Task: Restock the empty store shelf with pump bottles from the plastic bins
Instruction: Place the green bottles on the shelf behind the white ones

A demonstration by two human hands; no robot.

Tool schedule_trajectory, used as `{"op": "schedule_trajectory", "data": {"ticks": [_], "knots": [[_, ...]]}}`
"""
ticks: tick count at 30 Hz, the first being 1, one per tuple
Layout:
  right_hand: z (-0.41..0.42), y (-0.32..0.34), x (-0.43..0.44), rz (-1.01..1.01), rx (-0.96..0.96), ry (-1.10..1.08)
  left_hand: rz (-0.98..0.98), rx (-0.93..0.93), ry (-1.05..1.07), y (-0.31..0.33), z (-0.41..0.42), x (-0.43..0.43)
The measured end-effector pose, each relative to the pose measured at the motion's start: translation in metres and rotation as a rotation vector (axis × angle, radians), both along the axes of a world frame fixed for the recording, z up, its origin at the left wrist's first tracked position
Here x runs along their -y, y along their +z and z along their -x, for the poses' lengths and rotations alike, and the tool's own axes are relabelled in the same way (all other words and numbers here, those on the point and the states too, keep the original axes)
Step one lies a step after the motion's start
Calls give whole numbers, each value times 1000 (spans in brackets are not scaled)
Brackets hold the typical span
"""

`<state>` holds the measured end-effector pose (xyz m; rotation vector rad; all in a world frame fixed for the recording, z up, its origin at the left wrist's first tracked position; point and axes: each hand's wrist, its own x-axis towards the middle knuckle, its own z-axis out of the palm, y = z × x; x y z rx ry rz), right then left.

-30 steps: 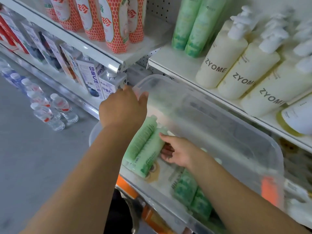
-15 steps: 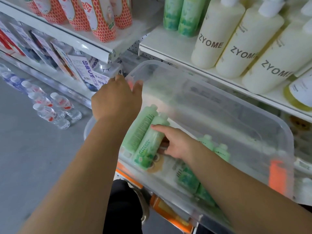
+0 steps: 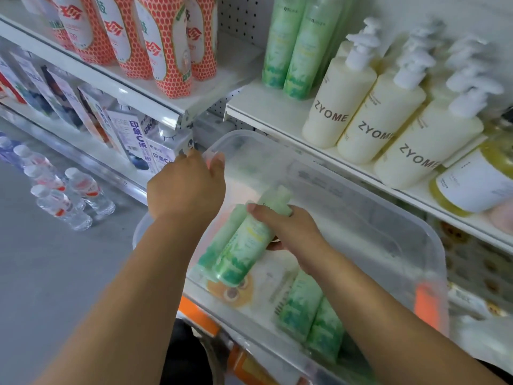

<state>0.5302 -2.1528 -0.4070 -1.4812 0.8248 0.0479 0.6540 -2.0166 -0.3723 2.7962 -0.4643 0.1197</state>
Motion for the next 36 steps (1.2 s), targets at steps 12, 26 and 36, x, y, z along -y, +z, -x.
{"op": "schedule_trajectory", "data": {"ticks": [12,26,36], "knots": [[-12,120,4,1025,136,120,369,-256,108,18,-8,-12],[-144,201,38,1249,224,71,423,-254,91,20,-3,-14],[-183,186,56,1182,27,86,383,-176,103,12,-3,-14]]}}
